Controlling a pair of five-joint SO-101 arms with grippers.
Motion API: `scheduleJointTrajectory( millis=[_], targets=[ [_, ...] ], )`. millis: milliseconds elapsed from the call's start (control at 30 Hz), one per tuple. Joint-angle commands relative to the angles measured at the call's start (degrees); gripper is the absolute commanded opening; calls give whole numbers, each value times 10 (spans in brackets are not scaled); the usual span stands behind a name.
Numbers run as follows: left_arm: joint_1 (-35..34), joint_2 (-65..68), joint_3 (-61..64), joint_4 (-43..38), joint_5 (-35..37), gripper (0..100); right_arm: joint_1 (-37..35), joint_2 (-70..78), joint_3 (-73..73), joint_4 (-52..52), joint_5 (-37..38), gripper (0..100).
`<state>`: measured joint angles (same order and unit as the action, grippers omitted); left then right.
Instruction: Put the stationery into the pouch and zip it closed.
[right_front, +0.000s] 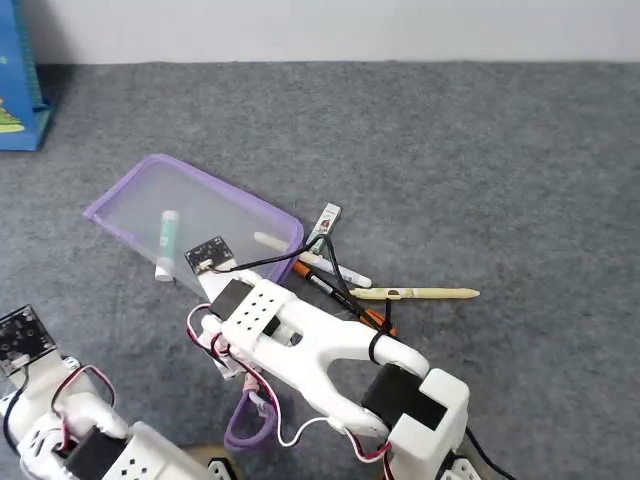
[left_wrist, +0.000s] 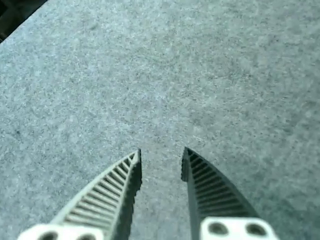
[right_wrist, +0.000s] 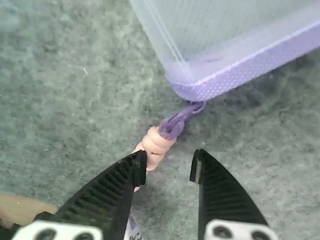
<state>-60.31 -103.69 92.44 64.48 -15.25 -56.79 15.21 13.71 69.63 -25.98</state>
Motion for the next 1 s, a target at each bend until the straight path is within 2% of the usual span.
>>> scheduleJointTrajectory(
  millis=[0,67,167,267,367,633,833,967],
  targets=[
    [-4,-6,-5,-14,5,133,11,-10,-4,18,26,153],
    [-4,-6,-5,-14,5,133,19,-22,-2,34,35,137],
    [-4,-6,-5,-14,6,133,35,-50,-2,53,40,11],
    [-4,-6,-5,-13,6,133,50,-80,-2,78,61,35],
    [-4,-6,-5,-10,6,133,72,-112,-1,90,85,8],
    [-4,-6,-5,18,6,133,171,-161,-1,126,163,9],
    [31,-6,0,32,6,133,95,-160,-1,130,111,11],
    [64,-6,1,76,6,133,44,-158,7,67,108,92]
  ],
)
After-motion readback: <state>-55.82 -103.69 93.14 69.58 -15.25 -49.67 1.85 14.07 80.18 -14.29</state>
